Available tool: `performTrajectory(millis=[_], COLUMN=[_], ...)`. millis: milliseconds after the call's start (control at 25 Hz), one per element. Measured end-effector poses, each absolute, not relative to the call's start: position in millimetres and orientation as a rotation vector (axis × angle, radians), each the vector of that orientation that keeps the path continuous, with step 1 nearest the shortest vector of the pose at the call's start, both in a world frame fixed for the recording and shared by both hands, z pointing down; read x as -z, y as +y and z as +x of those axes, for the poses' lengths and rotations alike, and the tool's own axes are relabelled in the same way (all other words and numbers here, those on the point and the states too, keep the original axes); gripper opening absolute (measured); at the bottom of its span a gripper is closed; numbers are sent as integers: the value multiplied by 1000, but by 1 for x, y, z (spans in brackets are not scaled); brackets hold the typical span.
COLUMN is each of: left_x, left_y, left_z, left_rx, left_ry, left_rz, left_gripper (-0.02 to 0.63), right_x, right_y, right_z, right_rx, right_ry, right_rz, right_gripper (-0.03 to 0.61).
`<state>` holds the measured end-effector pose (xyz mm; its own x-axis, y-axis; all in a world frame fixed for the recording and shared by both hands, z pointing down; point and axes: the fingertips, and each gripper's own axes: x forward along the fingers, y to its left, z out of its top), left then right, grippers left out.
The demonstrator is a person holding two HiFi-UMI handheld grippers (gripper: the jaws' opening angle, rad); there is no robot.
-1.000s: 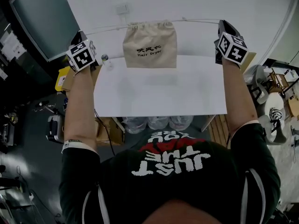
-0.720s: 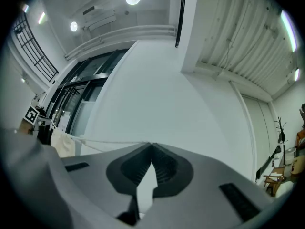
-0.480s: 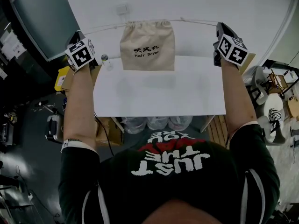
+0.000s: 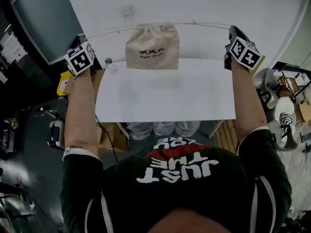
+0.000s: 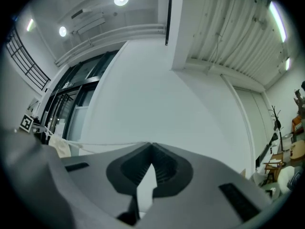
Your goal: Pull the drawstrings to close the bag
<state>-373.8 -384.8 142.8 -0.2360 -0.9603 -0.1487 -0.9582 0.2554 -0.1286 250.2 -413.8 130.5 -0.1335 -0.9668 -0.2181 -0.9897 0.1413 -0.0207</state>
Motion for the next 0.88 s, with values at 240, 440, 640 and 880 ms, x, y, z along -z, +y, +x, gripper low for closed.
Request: performTrajectory(millis=[240,440,640,880], left_x=[-119,-114,-123,-127], left_y=[-371,-375,-374,-373], left_z=[-366,-360,-361,-354], left_rx=[-79,-52,-86,-318], left_ry=[2274,2244,2221,2109], left_rz=[-1847,-1845,-1897,-2164], left_gripper=[9,9,9,9], right_x=[-128,-120,-122,-123], right_y=[-408,-411,-405,-403], right_z=[250,249,245,231], right_rx=[-217,-206,-183,-132], right_ry=[2231,2247,2260,2361], right_rz=[-1927,-1868,-1851,-1724], right_gripper=[9,9,9,9])
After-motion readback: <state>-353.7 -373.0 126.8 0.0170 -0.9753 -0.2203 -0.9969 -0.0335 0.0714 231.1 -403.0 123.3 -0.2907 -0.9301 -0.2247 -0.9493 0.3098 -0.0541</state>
